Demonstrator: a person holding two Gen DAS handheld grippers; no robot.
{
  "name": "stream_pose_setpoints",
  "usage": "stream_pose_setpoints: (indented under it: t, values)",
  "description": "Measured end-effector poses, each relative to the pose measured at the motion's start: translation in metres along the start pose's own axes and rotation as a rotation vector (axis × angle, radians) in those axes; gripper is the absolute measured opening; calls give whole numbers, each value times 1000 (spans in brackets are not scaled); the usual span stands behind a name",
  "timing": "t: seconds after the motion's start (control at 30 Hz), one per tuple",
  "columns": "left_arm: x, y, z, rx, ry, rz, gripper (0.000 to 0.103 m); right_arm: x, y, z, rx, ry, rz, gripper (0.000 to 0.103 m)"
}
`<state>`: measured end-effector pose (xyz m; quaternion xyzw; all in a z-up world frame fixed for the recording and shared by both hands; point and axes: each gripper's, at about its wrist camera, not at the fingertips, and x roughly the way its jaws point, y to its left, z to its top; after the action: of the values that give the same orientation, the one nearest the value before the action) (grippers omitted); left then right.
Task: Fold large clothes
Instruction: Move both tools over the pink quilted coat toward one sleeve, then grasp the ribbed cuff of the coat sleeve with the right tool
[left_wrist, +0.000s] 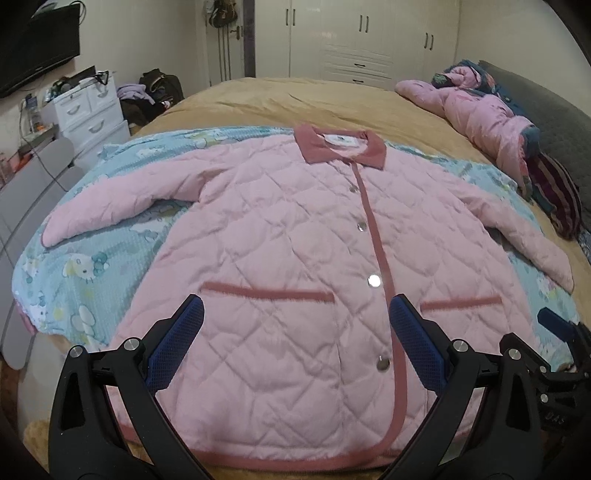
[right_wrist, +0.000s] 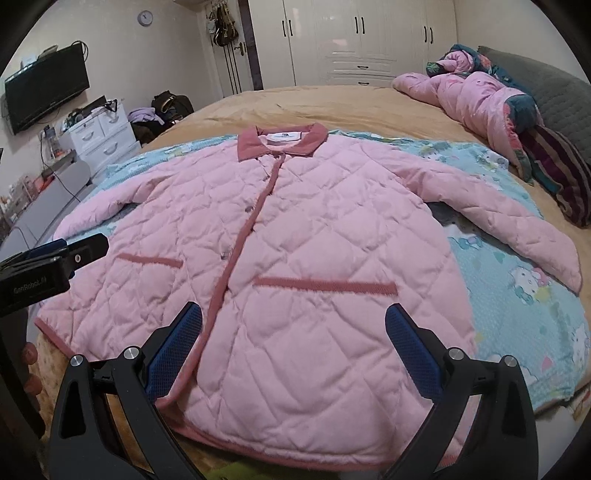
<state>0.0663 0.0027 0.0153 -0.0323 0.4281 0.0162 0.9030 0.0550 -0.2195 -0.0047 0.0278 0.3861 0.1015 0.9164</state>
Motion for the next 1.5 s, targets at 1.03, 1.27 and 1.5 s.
stream_pose_setpoints:
  t: [1.03,1.27,1.5]
  values:
    - [74,-57,123,50,-27,-10,94,55,-126,106,265,-102,-128,99]
    - [109,-76,137,72,9,-20,94,66,-179,105,367,-95,-214,99]
    - [148,-85,144,98,57,-7,94,80,-227,94,490,-70,-278,99]
